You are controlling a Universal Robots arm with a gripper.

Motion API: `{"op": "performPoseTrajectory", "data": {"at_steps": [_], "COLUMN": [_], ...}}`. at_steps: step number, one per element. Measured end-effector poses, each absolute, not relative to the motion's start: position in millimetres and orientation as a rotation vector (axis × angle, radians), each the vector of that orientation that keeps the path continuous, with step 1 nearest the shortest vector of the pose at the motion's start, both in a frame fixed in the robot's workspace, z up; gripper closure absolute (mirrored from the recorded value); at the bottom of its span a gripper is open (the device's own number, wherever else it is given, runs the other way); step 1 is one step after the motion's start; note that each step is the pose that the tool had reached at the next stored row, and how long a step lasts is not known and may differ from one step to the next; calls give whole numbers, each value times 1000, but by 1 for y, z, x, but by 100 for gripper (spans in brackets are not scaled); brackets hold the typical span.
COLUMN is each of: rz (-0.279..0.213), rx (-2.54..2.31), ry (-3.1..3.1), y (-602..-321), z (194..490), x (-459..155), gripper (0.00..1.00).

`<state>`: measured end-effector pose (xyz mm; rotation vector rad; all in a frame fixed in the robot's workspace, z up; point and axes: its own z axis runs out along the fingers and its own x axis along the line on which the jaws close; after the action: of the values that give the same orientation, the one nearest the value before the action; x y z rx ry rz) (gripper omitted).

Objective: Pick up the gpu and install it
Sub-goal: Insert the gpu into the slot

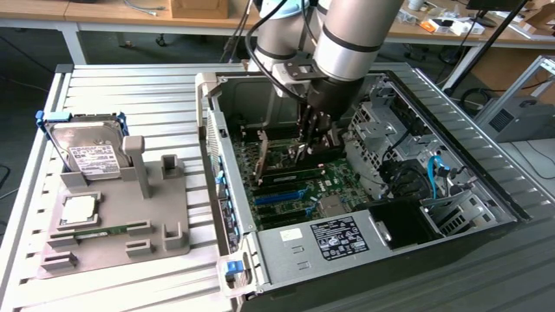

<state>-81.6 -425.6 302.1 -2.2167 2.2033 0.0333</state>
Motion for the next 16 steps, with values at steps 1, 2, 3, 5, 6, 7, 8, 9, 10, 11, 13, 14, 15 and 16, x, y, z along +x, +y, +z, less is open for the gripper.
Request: {"op": "performPoseTrajectory", "data": {"at_steps": [1,2,3,5,6,7,8,9,10,11,13,14,15,16], "rz": [33,33,33,33,33,33,33,33,33,33,33,33,33,33], "rx": [-2217,-2217,-2217,-2217,-2217,-2217,-2217,-2217,-2217,-2217,-2217,-2217,-2217,-2217], "ry": [2203,2204,2204,2204,2204,2204,2204,2204,2204,2203,2204,2204,2204,2204], "y": [-426,-426,-426,-426,-426,-426,-426,-426,-426,-426,-426,-426,-426,-426], "z": [302,302,301,300,300,299,299,299,299,299,299,299,298,298], "x": [-82,-82,-82,-83,-83,-84,-84,-85,-85,-86,-87,-88,-88,-89], "gripper": [73,73,73,73,73,73,73,73,73,73,73,73,73,73]}}
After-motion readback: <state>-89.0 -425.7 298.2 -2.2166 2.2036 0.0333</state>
